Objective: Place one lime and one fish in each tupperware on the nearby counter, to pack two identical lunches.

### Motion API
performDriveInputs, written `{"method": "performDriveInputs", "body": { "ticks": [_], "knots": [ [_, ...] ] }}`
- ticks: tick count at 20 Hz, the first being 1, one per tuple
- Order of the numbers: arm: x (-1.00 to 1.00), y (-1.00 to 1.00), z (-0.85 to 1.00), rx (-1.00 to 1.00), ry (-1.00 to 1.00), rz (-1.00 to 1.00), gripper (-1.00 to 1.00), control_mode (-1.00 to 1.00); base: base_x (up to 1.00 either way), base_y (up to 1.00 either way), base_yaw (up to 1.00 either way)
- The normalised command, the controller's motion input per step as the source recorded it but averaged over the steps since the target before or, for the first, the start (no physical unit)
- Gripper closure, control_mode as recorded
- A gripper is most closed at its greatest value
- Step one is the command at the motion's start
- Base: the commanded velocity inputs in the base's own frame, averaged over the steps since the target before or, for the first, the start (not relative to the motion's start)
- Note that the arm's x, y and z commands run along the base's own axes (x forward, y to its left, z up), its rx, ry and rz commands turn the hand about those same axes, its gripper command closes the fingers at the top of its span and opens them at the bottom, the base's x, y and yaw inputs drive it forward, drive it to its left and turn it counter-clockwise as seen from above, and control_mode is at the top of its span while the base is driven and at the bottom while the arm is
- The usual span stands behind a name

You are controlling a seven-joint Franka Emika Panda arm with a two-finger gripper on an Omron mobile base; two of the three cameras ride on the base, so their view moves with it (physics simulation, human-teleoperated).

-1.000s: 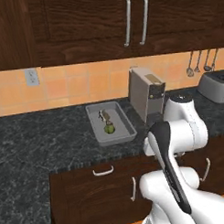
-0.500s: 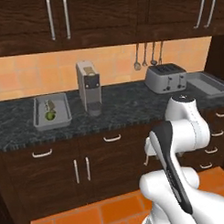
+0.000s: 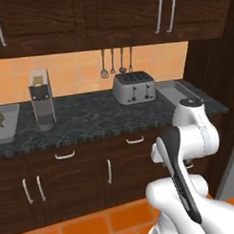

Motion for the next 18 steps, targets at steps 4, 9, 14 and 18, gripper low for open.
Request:
{"method": "performDriveInputs", "body": {
  "ticks": [4,9,14,18],
  "knots": [
    [0.0,0.0,0.0,0.0,0.0,0.0,-1.0,1.0,0.0,-1.0,0.04],
    [0.0,0.0,0.0,0.0,0.0,0.0,-1.0,1.0,0.0,-1.0,0.02],
    [0.0,0.0,0.0,0.0,0.0,0.0,-1.0,1.0,-0.04,-1.0,0.0],
    [0.0,0.0,0.0,0.0,0.0,0.0,-1.0,1.0,0.0,-1.0,0.0]
  ]
}}
